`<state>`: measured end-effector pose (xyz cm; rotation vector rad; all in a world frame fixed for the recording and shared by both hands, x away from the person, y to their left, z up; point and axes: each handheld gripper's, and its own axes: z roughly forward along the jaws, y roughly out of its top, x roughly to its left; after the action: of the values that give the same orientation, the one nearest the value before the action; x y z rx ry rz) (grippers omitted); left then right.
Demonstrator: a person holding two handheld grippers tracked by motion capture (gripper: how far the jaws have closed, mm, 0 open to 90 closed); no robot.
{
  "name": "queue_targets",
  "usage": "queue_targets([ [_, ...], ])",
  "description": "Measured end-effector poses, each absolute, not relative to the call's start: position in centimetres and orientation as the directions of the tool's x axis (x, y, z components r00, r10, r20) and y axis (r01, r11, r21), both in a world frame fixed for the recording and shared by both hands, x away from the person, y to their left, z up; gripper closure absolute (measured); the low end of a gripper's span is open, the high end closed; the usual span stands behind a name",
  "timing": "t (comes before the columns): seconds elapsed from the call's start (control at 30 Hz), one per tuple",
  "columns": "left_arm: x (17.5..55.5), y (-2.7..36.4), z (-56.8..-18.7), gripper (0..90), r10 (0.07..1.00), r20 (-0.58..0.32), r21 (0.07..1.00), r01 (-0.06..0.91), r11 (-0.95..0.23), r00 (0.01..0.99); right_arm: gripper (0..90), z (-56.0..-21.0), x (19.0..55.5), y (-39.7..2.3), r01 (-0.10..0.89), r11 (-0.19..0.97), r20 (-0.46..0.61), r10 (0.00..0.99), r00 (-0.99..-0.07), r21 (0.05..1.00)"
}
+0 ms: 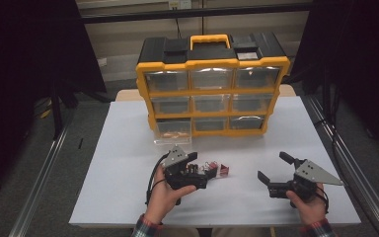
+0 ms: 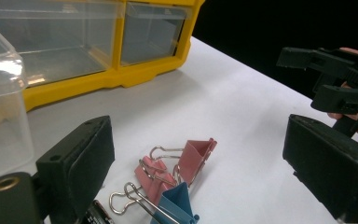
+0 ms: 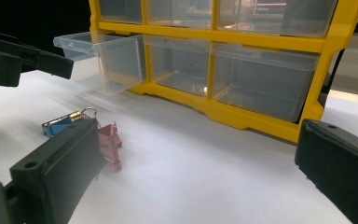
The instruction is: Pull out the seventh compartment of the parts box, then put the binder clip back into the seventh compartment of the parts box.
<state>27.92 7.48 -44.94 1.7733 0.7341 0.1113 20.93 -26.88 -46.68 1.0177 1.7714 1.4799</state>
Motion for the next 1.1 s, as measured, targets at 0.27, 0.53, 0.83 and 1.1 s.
queue_targets([
  [0.27,27.9,6.9,-44.6,10.4,0.513,-0.214,0.893,0.380,-0.242,0.831,0.0,-46.6,20.9,-26.9,0.172,0.077,0.024,0.853,-0.521,0.982],
  [0.53,27.9,6.4,-44.9,17.2,0.490,-0.195,0.874,0.377,-0.308,0.850,0.0,-46.6,20.8,-26.9,0.170,0.081,0.020,0.852,-0.523,0.982],
  [0.83,27.9,6.0,-45.2,30.2,0.486,-0.163,0.847,0.374,-0.378,0.859,0.0,-46.6,20.8,-26.9,0.170,0.077,0.023,0.853,-0.521,0.982],
  [1.1,28.4,6.0,-46.0,40.9,0.484,-0.134,0.821,0.370,-0.434,0.865,0.0,-46.7,20.8,-27.0,0.173,0.077,0.024,0.855,-0.519,0.982],
])
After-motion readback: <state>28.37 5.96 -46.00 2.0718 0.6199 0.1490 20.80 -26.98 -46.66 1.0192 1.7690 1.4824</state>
